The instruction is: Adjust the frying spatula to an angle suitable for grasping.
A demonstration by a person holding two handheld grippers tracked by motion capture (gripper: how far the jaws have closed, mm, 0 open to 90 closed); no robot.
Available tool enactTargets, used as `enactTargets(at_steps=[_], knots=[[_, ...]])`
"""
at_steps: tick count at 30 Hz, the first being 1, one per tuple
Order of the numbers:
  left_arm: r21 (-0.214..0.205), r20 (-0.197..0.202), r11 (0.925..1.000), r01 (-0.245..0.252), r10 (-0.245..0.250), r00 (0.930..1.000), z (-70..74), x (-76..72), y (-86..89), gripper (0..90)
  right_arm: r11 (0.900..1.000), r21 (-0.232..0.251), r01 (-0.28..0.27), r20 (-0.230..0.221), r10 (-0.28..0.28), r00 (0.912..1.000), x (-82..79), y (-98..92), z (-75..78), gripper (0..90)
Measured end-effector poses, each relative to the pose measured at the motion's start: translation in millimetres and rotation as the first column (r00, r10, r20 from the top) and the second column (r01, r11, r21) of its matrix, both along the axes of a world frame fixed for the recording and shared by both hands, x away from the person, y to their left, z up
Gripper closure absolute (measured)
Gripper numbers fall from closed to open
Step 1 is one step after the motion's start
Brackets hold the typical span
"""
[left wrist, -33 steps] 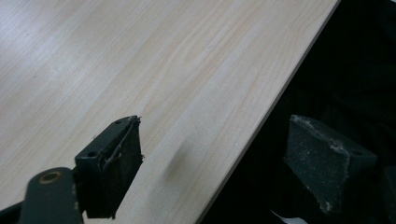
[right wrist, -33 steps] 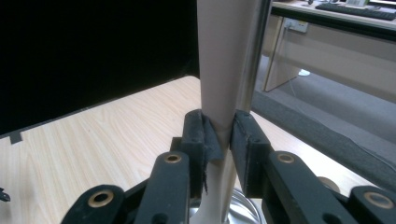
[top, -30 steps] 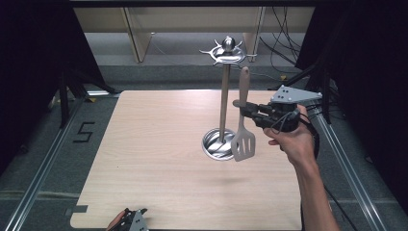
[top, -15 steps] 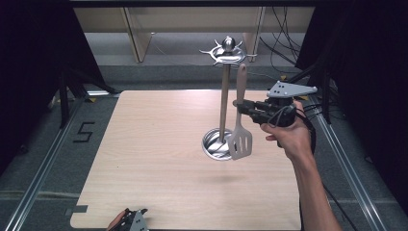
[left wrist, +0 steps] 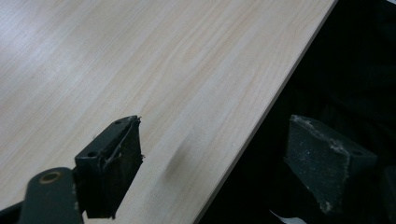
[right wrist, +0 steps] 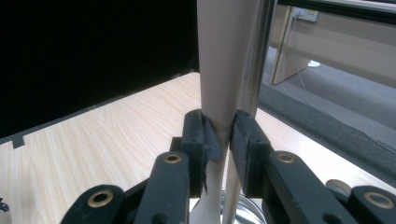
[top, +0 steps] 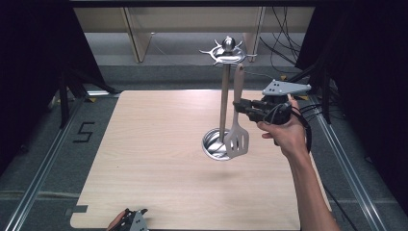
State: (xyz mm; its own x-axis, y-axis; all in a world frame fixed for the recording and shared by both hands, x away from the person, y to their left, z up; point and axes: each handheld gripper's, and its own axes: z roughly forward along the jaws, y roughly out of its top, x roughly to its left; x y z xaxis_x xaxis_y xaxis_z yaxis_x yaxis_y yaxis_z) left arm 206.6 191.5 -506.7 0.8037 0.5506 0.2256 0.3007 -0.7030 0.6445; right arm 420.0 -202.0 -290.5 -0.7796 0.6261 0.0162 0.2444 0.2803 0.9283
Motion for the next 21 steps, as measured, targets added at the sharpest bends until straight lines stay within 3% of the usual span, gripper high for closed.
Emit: enactTargets(at_steps=[6,12,15,18,21], knots=[[0.010,0.013,0.9999,-0.007,0.006,0.9999,0.6,0.3,0.7,17.8,1.0000,0.009,0.000,0.004,0.000,1.0000,0.9,0.4,-1.4,76.5],[-0.002,-0.002,1.0000,-0.003,0.003,1.0000,0.1,0.1,0.5,17.8,0.9995,0.030,0.010,0.008,-0.010,0.9999,0.2,0.3,-4.1,76.2],[0.004,0.013,1.0000,-0.008,0.008,0.9999,0.3,0.0,0.3,17.8,0.9994,0.035,0.006,-0.013,-0.006,0.9999,-1.7,0.8,-3.8,76.0],[-0.001,-0.001,1.0000,-0.002,0.002,1.0000,0.0,0.0,-0.1,17.8,0.9993,0.038,-0.004,0.024,0.003,0.9997,1.4,0.2,-4.4,75.2],[-0.002,-0.002,1.0000,0.000,0.000,1.0000,0.1,-0.1,-0.3,17.8,0.9991,0.041,0.009,0.021,-0.010,0.9997,1.4,-0.8,-4.8,74.5]])
